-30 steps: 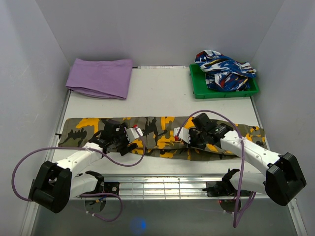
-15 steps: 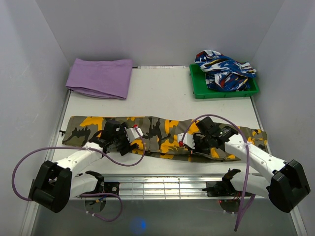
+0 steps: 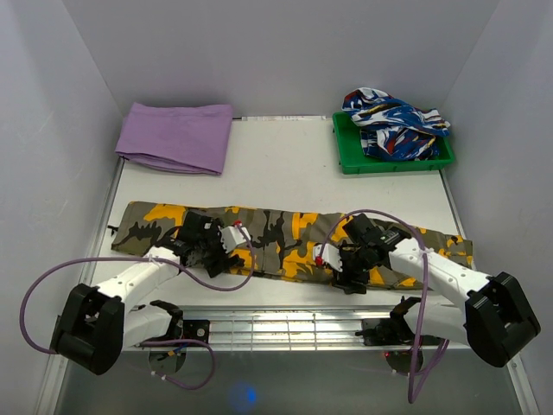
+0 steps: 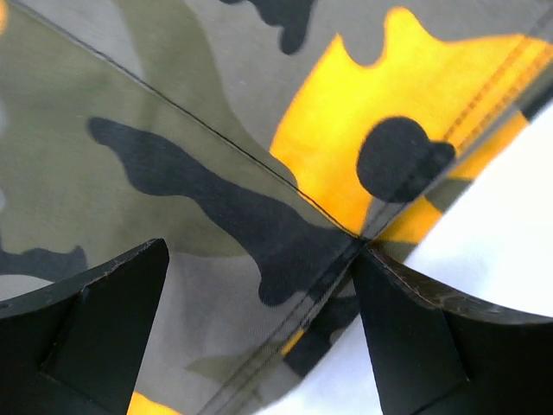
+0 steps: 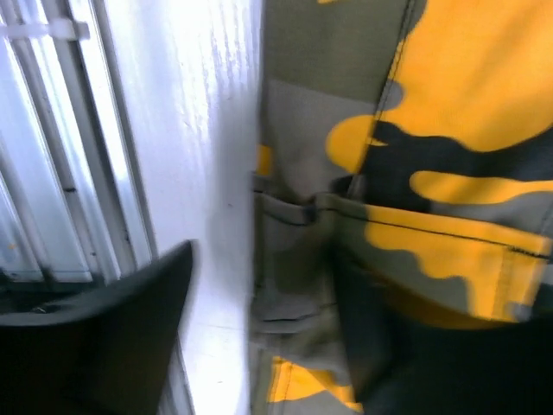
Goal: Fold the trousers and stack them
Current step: Fold the trousers
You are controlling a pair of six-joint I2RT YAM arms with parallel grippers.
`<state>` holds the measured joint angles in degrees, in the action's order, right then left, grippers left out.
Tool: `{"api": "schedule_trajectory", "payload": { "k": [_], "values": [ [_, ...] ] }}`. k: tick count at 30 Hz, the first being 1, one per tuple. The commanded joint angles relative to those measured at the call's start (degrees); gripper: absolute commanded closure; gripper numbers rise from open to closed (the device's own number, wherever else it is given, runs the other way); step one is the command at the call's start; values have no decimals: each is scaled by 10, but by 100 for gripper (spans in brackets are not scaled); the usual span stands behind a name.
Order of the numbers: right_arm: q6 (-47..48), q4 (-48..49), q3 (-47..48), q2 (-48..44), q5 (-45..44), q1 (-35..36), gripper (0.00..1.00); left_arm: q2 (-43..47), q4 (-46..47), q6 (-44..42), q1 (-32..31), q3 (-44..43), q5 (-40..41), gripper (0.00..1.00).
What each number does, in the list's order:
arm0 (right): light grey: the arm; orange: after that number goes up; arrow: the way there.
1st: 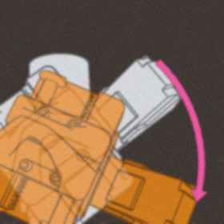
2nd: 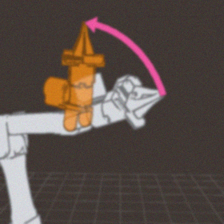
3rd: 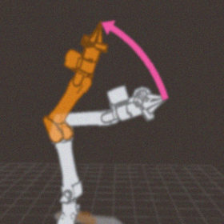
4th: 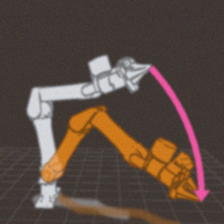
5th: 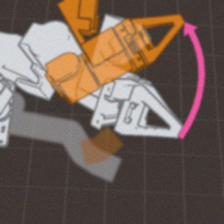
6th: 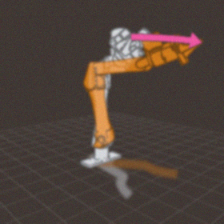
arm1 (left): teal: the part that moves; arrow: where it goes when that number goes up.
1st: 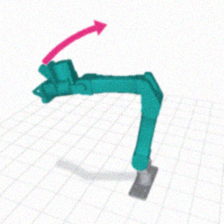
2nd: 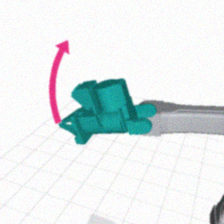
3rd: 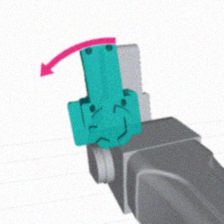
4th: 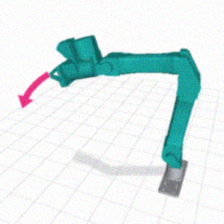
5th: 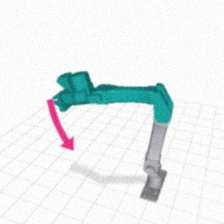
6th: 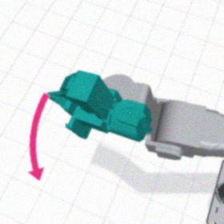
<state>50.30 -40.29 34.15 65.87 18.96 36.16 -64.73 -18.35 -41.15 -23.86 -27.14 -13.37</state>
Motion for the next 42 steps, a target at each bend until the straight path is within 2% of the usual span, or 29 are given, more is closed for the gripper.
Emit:
{"api": "schedule_trajectory", "payload": {
  "k": [1, 2, 5, 7, 8, 10, 14, 15, 17, 18, 22, 25, 26, 29, 37, 39, 42],
  "values": [
    [1, -22, 17, -8, -19, -5, 22, 35, -184, -5, -1, -40, -44, 2],
    [0, -24, 37, -24, -22, -13, 21, 56, -235, -8, -1, -75, -83, 2],
    [8, -35, 79, -52, -22, -55, 17, 79, -307, -3, -1, -124, -132, 2],
    [22, -46, 102, -57, -5, -93, 16, 79, -327, 9, 0, -157, -139, 2],
    [29, -65, 114, -54, 4, -135, 16, 73, -329, 12, 2, -165, -142, 4],
    [46, -85, 138, -37, 12, -175, 17, 65, -293, 42, 6, -165, -126, 6],
    [78, -103, 130, 0, -34, -259, 28, -6, -210, 97, 26, -129, -63, 12],
    [81, -103, 120, 7, -53, -270, 30, -51, -195, 105, 42, -125, -41, 19],
    [87, -103, 121, 36, -53, -324, 31, -99, -162, 129, 91, -129, -40, 22],
    [84, -103, 125, 45, -46, -340, 31, -148, -159, 135, 110, -136, -46, 28],
    [68, -119, 193, 100, -32, -422, 31, -252, -148, 147, 185, -166, -31, 38],
    [56, -126, 231, 124, -39, -467, 31, -297, -143, 137, 238, -173, -10, 42],
    [53, -131, 256, 130, -42, -487, 31, -312, -143, 125, 276, -175, -4, 44],
    [43, -155, 302, 153, -36, -529, 31, -321, -133, 107, 312, -170, 20, 47],
    [-39, -194, 353, 205, -28, -628, 31, -321, -140, 132, 351, -154, 53, 46],
    [-40, -207, 339, 214, -26, -655, 33, -286, -153, 127, 351, -150, -6, 38],
    [-17, -188, 301, 225, -25, -664, 37, -223, -182, 93, 349, -149, -96, 32]
  ]
}}
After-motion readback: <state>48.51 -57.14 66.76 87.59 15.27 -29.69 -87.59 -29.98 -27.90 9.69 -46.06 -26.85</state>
